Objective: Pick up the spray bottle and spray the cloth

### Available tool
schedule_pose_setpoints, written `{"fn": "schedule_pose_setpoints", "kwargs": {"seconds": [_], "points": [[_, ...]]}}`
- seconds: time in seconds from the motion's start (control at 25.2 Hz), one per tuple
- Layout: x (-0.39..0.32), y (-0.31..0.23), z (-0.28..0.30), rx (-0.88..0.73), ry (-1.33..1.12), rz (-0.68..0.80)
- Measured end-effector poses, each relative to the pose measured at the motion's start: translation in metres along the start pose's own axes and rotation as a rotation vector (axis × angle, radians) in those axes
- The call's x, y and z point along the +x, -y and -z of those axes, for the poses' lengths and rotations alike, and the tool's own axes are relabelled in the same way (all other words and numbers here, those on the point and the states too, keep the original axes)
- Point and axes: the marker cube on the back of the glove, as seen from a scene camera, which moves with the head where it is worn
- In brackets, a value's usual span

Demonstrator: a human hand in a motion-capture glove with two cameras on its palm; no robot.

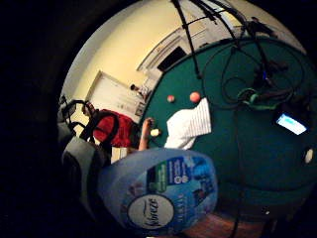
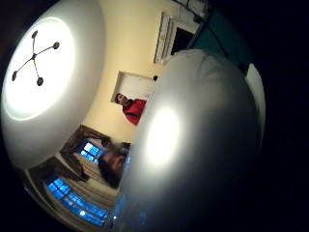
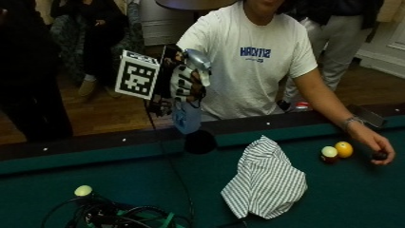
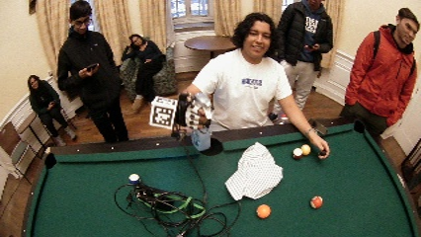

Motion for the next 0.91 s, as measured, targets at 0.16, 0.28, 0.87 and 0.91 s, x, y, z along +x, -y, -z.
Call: {"fn": "schedule_pose_setpoints", "kwargs": {"seconds": [0.16,0.28,0.87,0.91], "points": [[-0.030,0.026,-0.001,-0.100,-0.069,-0.033],[-0.043,0.050,-0.014,-0.184,-0.129,-0.109],[0.010,0.086,-0.153,-0.778,-0.493,-0.600],[0.020,0.086,-0.162,-0.788,-0.519,-0.611]]}}
